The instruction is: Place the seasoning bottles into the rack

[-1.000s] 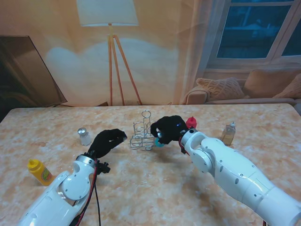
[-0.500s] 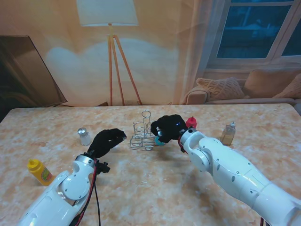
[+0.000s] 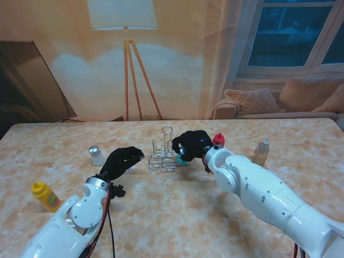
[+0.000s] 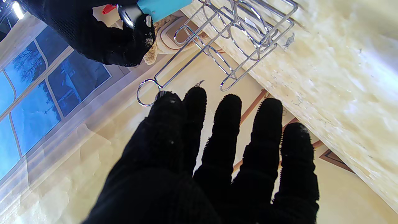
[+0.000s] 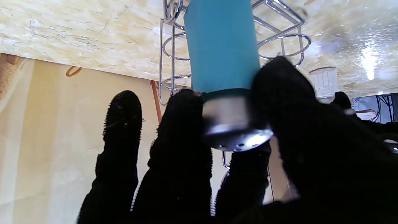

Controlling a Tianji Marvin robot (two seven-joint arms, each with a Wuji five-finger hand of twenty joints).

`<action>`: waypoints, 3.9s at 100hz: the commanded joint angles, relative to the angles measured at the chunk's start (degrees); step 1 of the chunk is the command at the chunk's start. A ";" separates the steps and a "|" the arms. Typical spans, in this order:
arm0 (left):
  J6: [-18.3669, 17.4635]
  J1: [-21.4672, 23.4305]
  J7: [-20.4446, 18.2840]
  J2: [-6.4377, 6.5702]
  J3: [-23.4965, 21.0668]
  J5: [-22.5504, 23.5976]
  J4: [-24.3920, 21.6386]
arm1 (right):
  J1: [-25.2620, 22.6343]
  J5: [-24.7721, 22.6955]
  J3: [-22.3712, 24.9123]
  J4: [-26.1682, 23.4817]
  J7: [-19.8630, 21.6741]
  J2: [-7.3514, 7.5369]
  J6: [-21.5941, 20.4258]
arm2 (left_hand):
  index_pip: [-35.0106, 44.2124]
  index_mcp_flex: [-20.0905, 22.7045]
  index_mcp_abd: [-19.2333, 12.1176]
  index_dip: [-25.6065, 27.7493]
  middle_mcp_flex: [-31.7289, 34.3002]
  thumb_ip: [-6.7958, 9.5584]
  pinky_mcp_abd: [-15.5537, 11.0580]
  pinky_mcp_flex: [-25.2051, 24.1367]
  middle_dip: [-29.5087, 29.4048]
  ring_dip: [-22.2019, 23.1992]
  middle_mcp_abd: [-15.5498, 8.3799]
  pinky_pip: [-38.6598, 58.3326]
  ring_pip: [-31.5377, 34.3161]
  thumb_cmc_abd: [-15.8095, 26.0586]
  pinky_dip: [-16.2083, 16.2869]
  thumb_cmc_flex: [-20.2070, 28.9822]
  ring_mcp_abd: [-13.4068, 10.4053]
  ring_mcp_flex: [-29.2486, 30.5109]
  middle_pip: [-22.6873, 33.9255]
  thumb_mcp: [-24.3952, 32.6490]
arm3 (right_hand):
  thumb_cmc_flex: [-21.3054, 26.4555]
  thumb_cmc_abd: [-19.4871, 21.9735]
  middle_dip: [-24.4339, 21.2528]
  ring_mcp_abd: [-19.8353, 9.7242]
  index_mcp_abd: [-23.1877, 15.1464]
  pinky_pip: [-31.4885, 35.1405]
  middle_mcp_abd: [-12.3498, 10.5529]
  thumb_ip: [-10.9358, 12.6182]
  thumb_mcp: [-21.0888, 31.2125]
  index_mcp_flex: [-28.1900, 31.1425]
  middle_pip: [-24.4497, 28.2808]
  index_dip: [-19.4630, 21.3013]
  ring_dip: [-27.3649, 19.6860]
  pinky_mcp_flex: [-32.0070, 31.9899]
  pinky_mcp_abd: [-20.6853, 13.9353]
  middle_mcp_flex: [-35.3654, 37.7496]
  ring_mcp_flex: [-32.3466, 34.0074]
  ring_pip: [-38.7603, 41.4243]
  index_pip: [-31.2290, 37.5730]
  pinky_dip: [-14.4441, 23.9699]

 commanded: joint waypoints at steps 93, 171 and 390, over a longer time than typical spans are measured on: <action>-0.56 0.02 -0.47 -0.18 -0.34 0.04 0.34 | 3.49 2.25 -4.90 5.90 -1.12 -2.70 0.83 | -0.15 -1.11 -0.18 0.08 0.12 0.52 0.53 -0.45 0.37 1.33 -0.13 -0.24 -0.88 1.00 1.21 2.05 0.31 -0.11 0.05 -1.77 | 5.63 4.02 -0.16 -3.49 -1.62 2.73 -4.05 1.72 2.37 0.80 6.05 0.41 -1.66 -1.32 0.40 -0.37 -1.58 1.33 8.31 0.67; -0.43 0.05 -0.47 -0.15 -0.37 0.22 0.25 | 3.44 3.21 -5.05 5.37 1.61 -2.43 1.37 | -0.15 -1.23 -0.19 0.02 0.12 0.56 0.47 -0.39 0.37 1.32 -0.14 -0.22 -0.91 0.73 1.23 2.21 0.26 -0.12 0.05 -1.85 | -1.09 8.89 -16.13 6.57 10.28 4.14 6.08 2.68 -1.22 -7.07 -5.35 -8.90 -10.92 -10.80 5.67 -10.89 -10.78 -18.33 -0.32 -1.22; -0.53 0.10 -0.48 -0.14 -0.36 0.20 0.19 | -11.81 -14.17 26.99 -22.15 26.56 7.82 -7.05 | -0.11 -1.26 -0.09 0.00 0.13 0.47 0.42 -0.43 0.33 1.26 -0.11 -0.25 -0.96 0.42 1.12 2.02 0.25 -0.14 0.04 -1.63 | -11.45 14.65 -30.48 18.52 17.68 -4.50 13.37 12.09 -3.82 -15.47 -26.76 -7.71 -25.50 -23.52 8.86 -20.53 -25.58 -45.37 -30.46 -6.22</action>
